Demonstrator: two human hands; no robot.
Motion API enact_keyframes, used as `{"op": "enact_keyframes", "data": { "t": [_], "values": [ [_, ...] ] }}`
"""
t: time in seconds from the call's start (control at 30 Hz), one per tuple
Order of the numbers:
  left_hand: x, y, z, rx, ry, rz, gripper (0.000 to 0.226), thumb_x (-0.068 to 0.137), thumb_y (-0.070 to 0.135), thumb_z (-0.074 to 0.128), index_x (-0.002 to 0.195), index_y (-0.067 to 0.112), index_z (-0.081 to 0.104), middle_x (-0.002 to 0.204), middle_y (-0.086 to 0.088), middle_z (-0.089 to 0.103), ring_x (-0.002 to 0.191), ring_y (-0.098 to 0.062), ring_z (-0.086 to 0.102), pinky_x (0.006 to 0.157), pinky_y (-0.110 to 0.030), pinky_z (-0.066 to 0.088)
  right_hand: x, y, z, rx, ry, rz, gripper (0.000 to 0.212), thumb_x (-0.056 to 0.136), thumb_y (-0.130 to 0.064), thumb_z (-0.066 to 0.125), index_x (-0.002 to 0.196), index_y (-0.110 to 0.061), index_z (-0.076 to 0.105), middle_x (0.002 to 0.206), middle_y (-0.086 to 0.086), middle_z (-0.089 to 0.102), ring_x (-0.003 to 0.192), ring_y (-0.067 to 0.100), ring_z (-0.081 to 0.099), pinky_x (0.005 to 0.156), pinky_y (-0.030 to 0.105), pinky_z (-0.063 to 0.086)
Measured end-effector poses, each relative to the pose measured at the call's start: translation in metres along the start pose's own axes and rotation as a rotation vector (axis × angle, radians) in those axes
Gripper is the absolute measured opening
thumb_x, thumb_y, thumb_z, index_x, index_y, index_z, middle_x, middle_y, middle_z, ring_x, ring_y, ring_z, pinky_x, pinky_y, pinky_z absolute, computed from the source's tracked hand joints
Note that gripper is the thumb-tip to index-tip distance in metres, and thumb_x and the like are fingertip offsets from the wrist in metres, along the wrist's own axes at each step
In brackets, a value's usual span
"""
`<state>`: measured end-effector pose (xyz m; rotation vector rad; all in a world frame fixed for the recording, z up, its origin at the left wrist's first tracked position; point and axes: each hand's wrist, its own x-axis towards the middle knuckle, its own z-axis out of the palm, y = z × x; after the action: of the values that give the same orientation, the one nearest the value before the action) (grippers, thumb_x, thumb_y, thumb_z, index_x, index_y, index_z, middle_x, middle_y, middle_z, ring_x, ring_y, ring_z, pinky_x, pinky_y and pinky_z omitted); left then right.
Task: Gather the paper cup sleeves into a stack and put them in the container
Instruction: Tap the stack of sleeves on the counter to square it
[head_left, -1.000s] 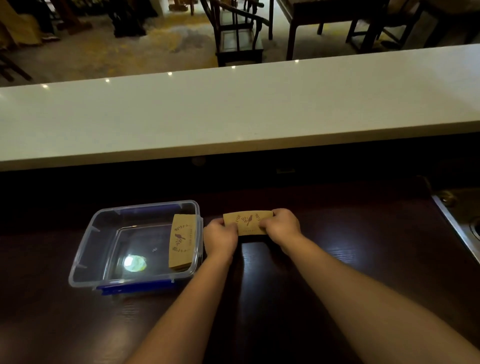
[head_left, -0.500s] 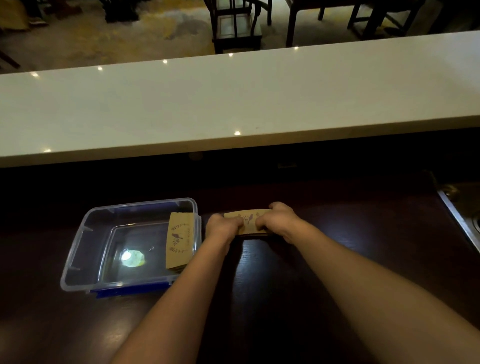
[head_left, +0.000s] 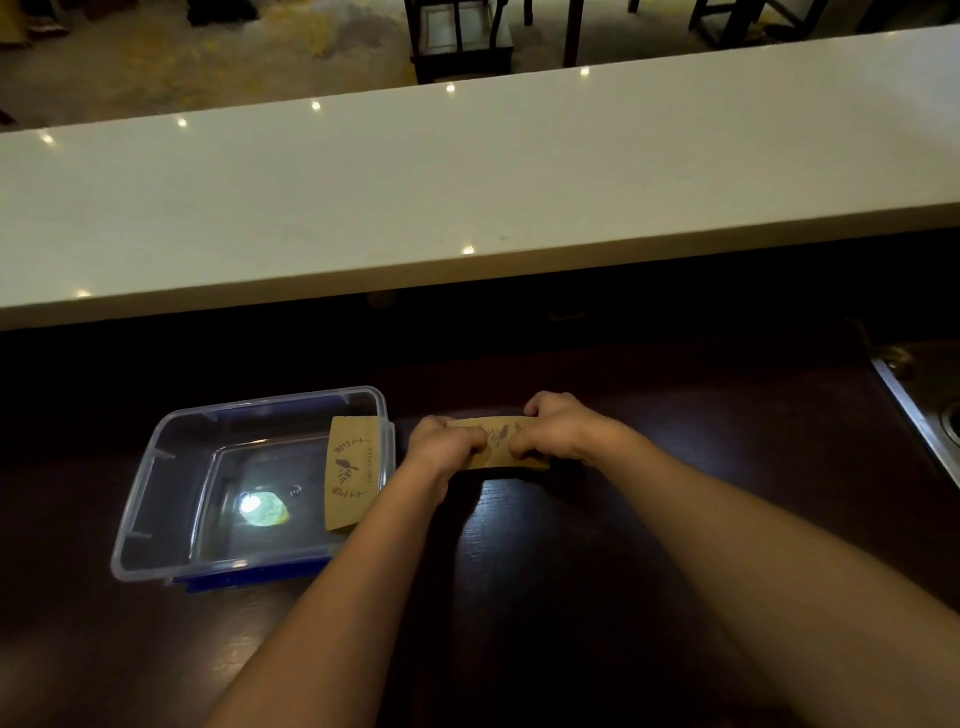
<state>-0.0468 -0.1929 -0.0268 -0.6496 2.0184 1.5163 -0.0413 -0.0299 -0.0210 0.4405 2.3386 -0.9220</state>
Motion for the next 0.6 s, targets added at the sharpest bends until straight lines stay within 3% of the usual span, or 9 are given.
{"op": "enact_keyframes", "data": {
  "t": [0.07,0.2,0.3,0.37,0.43,0.53,0.6],
  "values": [
    [-0.003,-0.004,-0.002,0.022,-0.004,0.051,0.045,0.071,0.006,0.072,0.110,0.014,0.051,0.092,-0.005,0.062,0.078,-0.017,0.062,0.055,-0.027,0.048,0.001,0.005,-0.001,-0.062,-0.030,-0.024,0.080,0.058,-0.040,0.077,0.131,-0.022,0.053,0.126,0.008,0.038,0.116,0.028,0.047,0.097,0.039,0.049],
    [-0.018,-0.022,-0.004,0.117,0.025,0.228,0.048,0.071,0.009,0.074,0.111,0.019,0.050,0.097,0.000,0.060,0.080,-0.011,0.061,0.056,-0.021,0.048,-0.006,0.018,0.003,-0.027,0.046,-0.152,0.050,0.061,-0.034,0.081,0.107,-0.032,0.063,0.109,0.001,0.038,0.104,0.022,0.046,0.088,0.030,0.047],
    [-0.035,-0.046,0.001,0.212,0.139,0.427,0.045,0.074,0.011,0.072,0.109,0.025,0.047,0.100,-0.001,0.062,0.082,-0.010,0.060,0.068,-0.026,0.048,-0.026,0.034,0.012,0.037,0.204,-0.316,0.040,0.068,-0.023,0.074,0.104,-0.034,0.061,0.103,-0.005,0.048,0.099,0.020,0.056,0.081,0.028,0.045],
    [-0.048,-0.063,0.008,0.208,0.172,0.512,0.049,0.078,0.011,0.069,0.119,0.030,0.047,0.111,0.002,0.060,0.095,-0.011,0.058,0.083,-0.027,0.046,-0.041,0.047,0.023,0.027,0.282,-0.404,0.045,0.072,-0.020,0.073,0.114,-0.031,0.061,0.108,-0.004,0.055,0.100,0.018,0.058,0.083,0.028,0.046],
    [-0.061,-0.078,0.016,0.210,0.191,0.589,0.055,0.082,0.011,0.065,0.129,0.033,0.046,0.120,0.012,0.052,0.108,0.001,0.050,0.091,-0.013,0.039,-0.055,0.061,0.035,0.023,0.344,-0.450,0.050,0.078,-0.019,0.073,0.125,-0.027,0.058,0.118,-0.002,0.056,0.102,0.016,0.058,0.084,0.025,0.045],
    [-0.075,-0.094,0.029,0.217,0.212,0.661,0.058,0.086,0.008,0.061,0.135,0.033,0.044,0.121,0.026,0.043,0.112,0.022,0.039,0.086,0.005,0.029,-0.071,0.080,0.053,-0.007,0.436,-0.449,0.057,0.083,-0.019,0.071,0.137,-0.025,0.052,0.128,0.000,0.053,0.108,0.018,0.058,0.083,0.024,0.046],
    [-0.080,-0.101,0.036,0.246,0.231,0.660,0.058,0.089,0.008,0.058,0.140,0.029,0.042,0.130,0.020,0.042,0.115,0.024,0.036,0.083,0.008,0.028,-0.078,0.087,0.065,0.001,0.458,-0.434,0.062,0.087,-0.018,0.067,0.144,-0.023,0.044,0.142,0.006,0.047,0.124,0.024,0.052,0.095,0.034,0.049]
  ]
}}
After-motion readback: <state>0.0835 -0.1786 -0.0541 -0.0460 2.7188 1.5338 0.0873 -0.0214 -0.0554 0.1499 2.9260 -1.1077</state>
